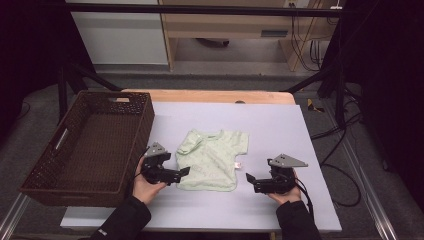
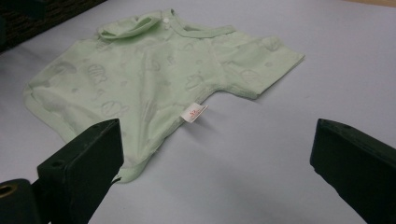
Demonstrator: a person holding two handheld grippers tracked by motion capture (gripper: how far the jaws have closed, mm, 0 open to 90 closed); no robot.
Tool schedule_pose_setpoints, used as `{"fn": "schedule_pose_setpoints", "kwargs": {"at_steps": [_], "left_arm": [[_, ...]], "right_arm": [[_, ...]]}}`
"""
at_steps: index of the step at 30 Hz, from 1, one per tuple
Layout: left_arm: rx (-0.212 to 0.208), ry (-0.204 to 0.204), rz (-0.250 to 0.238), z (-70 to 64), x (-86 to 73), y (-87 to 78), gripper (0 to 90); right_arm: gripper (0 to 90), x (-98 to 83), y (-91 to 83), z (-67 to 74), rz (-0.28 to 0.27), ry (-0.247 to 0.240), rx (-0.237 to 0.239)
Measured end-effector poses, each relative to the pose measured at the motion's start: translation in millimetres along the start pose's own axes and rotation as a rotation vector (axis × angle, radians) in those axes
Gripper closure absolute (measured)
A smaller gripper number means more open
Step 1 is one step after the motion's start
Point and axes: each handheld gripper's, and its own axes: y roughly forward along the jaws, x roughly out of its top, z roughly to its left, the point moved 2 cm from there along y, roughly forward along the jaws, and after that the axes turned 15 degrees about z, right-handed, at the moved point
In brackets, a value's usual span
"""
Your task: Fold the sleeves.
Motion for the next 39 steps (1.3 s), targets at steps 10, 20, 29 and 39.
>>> {"fn": "schedule_pose_setpoints", "kwargs": {"at_steps": [10, 20, 29, 39], "left_arm": [[-0.015, -0.007, -0.01, -1.7, -23.5, -9.2, 2.7], [-0.02, -0.003, 0.005, 0.0, -31.8, -5.7, 2.9], [-0.029, -0.002, -0.001, 0.1, -33.4, -4.8, 2.9], [-0.025, 0.015, -0.005, 0.0, -33.7, -4.6, 3.0]], "right_arm": [[3.2, 9.5, 8.4, -1.3, 0.017, 0.025, -0.013], [4.3, 23.3, 20.1, -3.0, 0.039, 0.027, -0.022], [4.5, 39.6, 28.3, -9.7, 0.021, 0.037, -0.038], [5.6, 64.0, 50.6, -23.3, 0.022, 0.074, -0.052]]}}
